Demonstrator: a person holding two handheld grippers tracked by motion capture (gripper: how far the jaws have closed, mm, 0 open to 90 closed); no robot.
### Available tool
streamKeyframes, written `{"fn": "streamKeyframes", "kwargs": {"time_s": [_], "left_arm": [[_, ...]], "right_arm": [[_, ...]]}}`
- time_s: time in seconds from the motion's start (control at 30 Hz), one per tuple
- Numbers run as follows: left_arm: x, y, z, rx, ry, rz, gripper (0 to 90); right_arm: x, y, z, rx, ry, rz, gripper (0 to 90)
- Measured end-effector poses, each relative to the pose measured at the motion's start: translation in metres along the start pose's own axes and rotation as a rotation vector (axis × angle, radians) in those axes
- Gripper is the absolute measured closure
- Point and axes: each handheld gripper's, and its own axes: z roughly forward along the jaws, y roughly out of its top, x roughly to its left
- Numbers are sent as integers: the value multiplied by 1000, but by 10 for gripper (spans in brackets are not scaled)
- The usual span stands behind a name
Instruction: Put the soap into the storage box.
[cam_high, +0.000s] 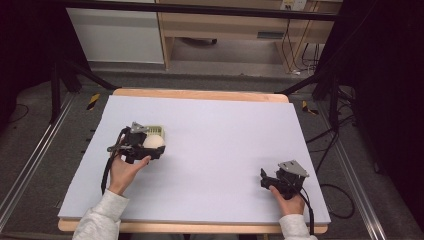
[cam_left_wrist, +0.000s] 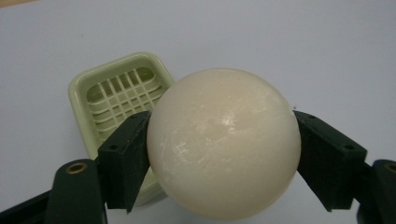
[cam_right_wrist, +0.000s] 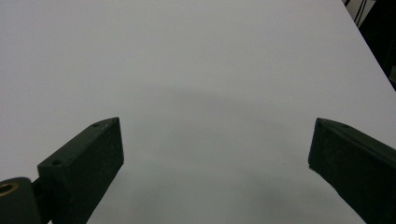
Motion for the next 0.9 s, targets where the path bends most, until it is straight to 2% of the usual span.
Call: {"fn": "streamKeyframes", "kwargs": {"time_s": [0.17,0.5,0.9], "left_arm": [[7,2,2,4,5,-17,244],[17,7,6,9,20,-22,243],[30,11,17,17,32,-47,243]], "right_arm": [[0,0,0,1,2,2,38],[-1,0,0,2,4,2,38],[-1,0,0,1,1,2,38]]}}
